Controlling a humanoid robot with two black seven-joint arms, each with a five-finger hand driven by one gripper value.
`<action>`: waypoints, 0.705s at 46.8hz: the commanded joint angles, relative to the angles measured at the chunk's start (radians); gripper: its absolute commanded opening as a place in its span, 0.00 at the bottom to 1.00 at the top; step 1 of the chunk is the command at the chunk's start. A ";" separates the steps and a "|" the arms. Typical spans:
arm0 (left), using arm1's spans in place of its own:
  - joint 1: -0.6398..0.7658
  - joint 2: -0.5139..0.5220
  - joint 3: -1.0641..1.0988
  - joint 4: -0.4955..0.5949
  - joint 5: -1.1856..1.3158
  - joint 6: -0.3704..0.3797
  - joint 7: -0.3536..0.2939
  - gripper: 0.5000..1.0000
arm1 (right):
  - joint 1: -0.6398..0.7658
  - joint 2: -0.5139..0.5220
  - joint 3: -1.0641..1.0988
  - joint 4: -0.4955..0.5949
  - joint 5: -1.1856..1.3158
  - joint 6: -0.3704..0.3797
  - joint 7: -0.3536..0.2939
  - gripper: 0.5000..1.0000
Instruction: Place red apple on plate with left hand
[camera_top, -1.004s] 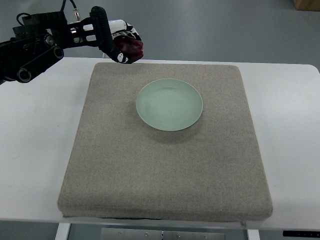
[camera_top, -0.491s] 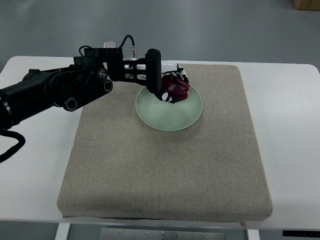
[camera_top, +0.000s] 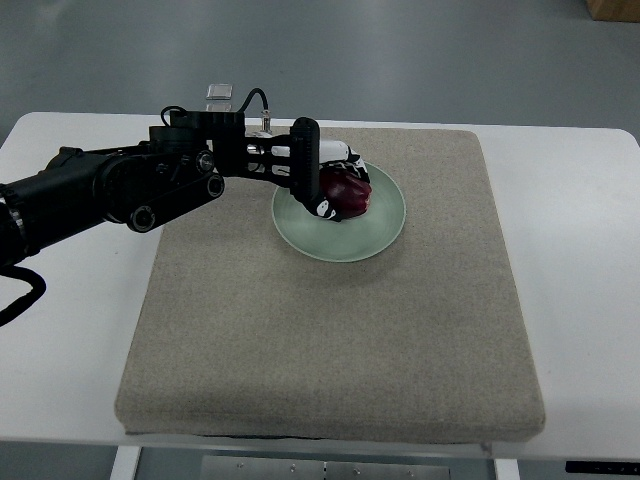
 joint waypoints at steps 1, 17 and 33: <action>-0.003 0.000 -0.006 0.002 -0.004 -0.006 0.000 0.99 | 0.000 0.000 0.000 0.001 0.000 -0.001 0.000 0.86; -0.070 0.037 -0.012 0.048 -0.374 -0.078 0.001 0.99 | 0.000 0.000 0.000 0.000 0.000 -0.001 -0.001 0.86; -0.054 0.196 -0.136 0.067 -0.881 -0.116 0.001 0.99 | 0.000 0.000 0.000 0.001 0.000 -0.001 0.000 0.86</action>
